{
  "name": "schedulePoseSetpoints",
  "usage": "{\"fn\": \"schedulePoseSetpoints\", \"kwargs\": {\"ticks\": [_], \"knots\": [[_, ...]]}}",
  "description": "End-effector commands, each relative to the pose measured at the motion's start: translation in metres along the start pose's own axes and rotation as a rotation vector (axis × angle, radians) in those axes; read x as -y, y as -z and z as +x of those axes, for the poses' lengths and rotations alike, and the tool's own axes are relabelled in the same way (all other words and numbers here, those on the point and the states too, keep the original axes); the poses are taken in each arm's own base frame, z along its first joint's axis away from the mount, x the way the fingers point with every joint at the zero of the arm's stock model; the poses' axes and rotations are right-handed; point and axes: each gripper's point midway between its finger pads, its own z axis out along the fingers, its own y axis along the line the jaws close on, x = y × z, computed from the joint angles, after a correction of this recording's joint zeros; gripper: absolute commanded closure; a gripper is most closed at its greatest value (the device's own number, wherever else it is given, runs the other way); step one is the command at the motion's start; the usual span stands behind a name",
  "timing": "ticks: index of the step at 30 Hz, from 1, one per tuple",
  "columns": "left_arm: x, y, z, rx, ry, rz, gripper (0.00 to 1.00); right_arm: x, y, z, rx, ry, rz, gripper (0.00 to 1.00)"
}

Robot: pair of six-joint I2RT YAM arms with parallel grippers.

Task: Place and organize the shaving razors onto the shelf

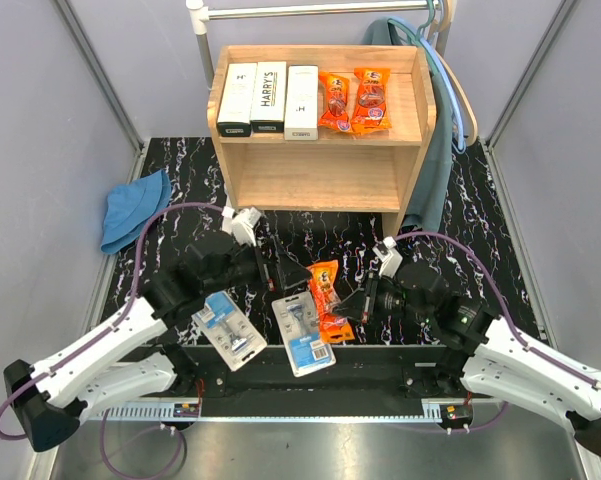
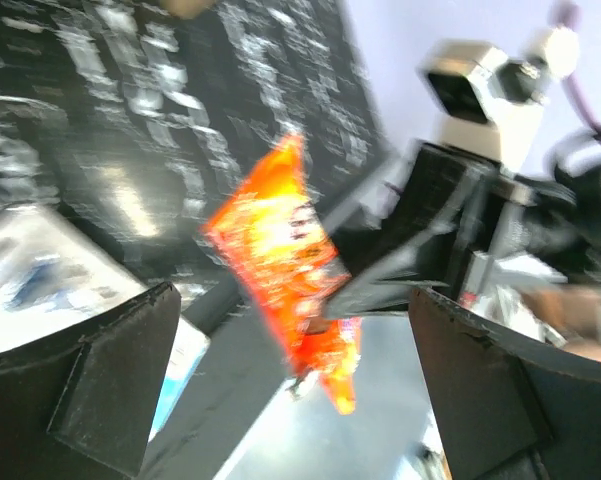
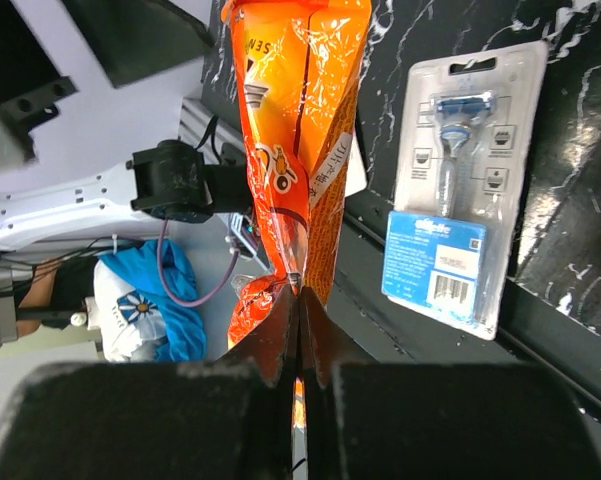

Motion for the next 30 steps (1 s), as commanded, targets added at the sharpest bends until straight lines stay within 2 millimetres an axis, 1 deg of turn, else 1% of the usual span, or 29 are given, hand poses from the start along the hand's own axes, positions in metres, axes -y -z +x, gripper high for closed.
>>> {"fn": "schedulePoseSetpoints", "kwargs": {"ticks": [1,2,3,6,7,8,9,11,12,13,14,15,16,17,18,19,20,21,22,23,24,25,26,27,28,29,30], "knots": [[-0.056,0.031,-0.019,0.11,-0.048,-0.359,0.01,-0.016,0.011,-0.017,0.072,0.024,-0.014,1.0],[-0.062,0.037,-0.022,0.128,-0.038,-0.408,0.01,-0.015,0.012,-0.018,0.072,0.027,-0.007,1.0],[-0.083,0.048,-0.02,0.138,-0.032,-0.522,0.01,-0.014,0.012,-0.018,0.072,0.028,0.0,1.0],[-0.108,0.066,-0.017,0.147,-0.013,-0.675,0.01,-0.018,0.015,-0.021,0.073,0.035,0.01,1.0],[-0.11,0.067,-0.016,0.145,-0.014,-0.684,0.01,-0.026,0.018,-0.027,0.085,0.042,0.0,1.0],[-0.113,0.067,-0.013,0.139,-0.014,-0.691,0.01,-0.027,0.018,-0.027,0.075,0.049,0.012,1.0],[-0.113,0.066,-0.011,0.132,-0.012,-0.686,0.01,-0.04,0.023,-0.035,0.091,0.061,-0.008,1.0],[-0.116,0.064,-0.008,0.116,-0.011,-0.692,0.01,-0.044,0.025,-0.038,0.078,0.081,0.017,1.0],[-0.117,0.062,-0.006,0.105,-0.012,-0.692,0.01,-0.06,0.031,-0.049,0.102,0.095,-0.001,1.0],[-0.118,0.06,-0.004,0.094,-0.013,-0.694,0.01,-0.06,0.031,-0.05,0.087,0.109,0.023,1.0],[-0.12,0.058,-0.003,0.085,-0.015,-0.695,0.01,-0.066,0.033,-0.054,0.09,0.12,0.022,1.0],[-0.12,0.056,0.0,0.074,-0.014,-0.69,0.01,-0.084,0.041,-0.066,0.119,0.136,-0.001,1.0],[-0.121,0.054,0.002,0.061,-0.015,-0.692,0.01,-0.083,0.039,-0.068,0.105,0.157,0.027,1.0],[-0.122,0.052,0.003,0.054,-0.018,-0.688,0.01,-0.089,0.041,-0.073,0.112,0.17,0.03,1.0],[-0.122,0.051,0.004,0.046,-0.015,-0.684,0.01,-0.107,0.049,-0.086,0.149,0.189,0.01,1.0],[-0.121,0.05,0.005,0.04,-0.014,-0.681,0.01,-0.106,0.045,-0.089,0.133,0.223,0.043,1.0],[-0.123,0.048,0.007,0.036,-0.016,-0.678,0.01,-0.111,0.046,-0.095,0.136,0.243,0.05,1.0],[-0.122,0.047,0.008,0.029,-0.015,-0.672,0.01,-0.132,0.057,-0.111,0.178,0.267,0.029,1.0],[-0.122,0.046,0.009,0.026,-0.014,-0.671,0.01,-0.127,0.049,-0.112,0.145,0.3,0.079,1.0],[-0.124,0.046,0.011,0.019,-0.012,-0.673,0.01,-0.132,0.05,-0.117,0.146,0.32,0.089,1.0],[-0.124,0.045,0.011,0.017,-0.012,-0.669,0.01,-0.153,0.06,-0.132,0.188,0.341,0.068,1.0],[-0.125,0.045,0.013,0.015,-0.012,-0.67,0.01,-0.148,0.053,-0.134,0.16,0.368,0.114,1.0],[-0.126,0.045,0.014,0.014,-0.012,-0.671,0.01,-0.153,0.054,-0.138,0.161,0.384,0.117,1.0],[-0.126,0.045,0.014,0.015,-0.011,-0.672,0.01,-0.172,0.066,-0.155,0.22,0.405,0.103,1.0],[-0.126,0.046,0.014,0.016,-0.01,-0.668,0.01,-0.168,0.059,-0.157,0.197,0.428,0.141,1.0],[-0.127,0.046,0.015,0.012,-0.011,-0.671,0.01,-0.186,0.072,-0.171,0.251,0.445,0.121,1.0],[-0.127,0.046,0.015,0.013,-0.008,-0.669,0.01,-0.19,0.075,-0.176,0.263,0.458,0.123,1.0]]}}
